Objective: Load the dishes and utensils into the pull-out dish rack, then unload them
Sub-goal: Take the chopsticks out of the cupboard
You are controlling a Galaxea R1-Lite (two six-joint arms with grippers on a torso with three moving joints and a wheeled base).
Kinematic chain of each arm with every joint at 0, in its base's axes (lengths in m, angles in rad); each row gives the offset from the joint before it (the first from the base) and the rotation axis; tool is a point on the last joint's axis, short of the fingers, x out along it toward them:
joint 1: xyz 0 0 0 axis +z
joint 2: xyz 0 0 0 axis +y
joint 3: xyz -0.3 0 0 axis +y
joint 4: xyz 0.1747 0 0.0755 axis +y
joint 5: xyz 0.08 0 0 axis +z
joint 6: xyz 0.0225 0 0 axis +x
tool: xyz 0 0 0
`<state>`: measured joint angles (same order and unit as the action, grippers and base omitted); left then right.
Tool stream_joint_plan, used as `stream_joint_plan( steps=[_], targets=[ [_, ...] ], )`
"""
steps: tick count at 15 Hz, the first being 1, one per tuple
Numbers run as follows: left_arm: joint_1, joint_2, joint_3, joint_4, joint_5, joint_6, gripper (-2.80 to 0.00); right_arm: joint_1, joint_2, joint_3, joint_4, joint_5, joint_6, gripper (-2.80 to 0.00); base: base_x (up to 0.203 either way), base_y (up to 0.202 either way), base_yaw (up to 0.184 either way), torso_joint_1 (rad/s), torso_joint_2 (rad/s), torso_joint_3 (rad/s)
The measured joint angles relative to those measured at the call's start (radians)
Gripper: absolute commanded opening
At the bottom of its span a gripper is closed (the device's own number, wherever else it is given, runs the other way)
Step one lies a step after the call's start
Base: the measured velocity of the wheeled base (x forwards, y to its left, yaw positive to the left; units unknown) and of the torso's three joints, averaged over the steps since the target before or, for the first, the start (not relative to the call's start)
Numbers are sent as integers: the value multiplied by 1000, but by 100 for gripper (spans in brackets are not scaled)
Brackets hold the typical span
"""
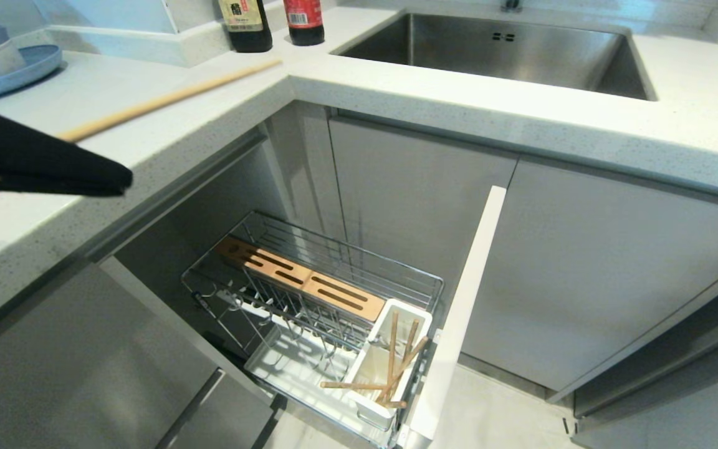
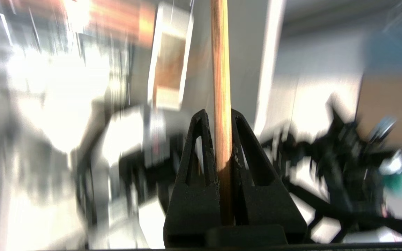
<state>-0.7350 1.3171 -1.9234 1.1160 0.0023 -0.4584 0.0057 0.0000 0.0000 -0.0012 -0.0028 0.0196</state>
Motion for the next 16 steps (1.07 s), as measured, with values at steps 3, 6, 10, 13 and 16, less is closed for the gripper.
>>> stream_joint_plan(
  steps=[3, 6, 10, 13, 16],
  targets=[
    [118, -72, 3, -103, -2, 44, -280, 0, 0, 0, 0, 0, 0, -280, 0, 0, 0, 0, 0, 0],
    [386, -130, 5, -172, -49, 57, -280, 0, 0, 0, 0, 0, 0, -280, 0, 0, 0, 0, 0, 0],
    [896, -208, 24, -207, -138, 44, -280, 0, 0, 0, 0, 0, 0, -280, 0, 0, 0, 0, 0, 0],
    [1213, -262, 94, -215, -233, -50, -280, 0, 0, 0, 1, 0, 0, -280, 0, 0, 0, 0, 0, 0],
    [1437, -306, 194, -219, -294, -205, -280, 0, 0, 0, 0, 0, 0, -280, 0, 0, 0, 0, 0, 0]
  ],
)
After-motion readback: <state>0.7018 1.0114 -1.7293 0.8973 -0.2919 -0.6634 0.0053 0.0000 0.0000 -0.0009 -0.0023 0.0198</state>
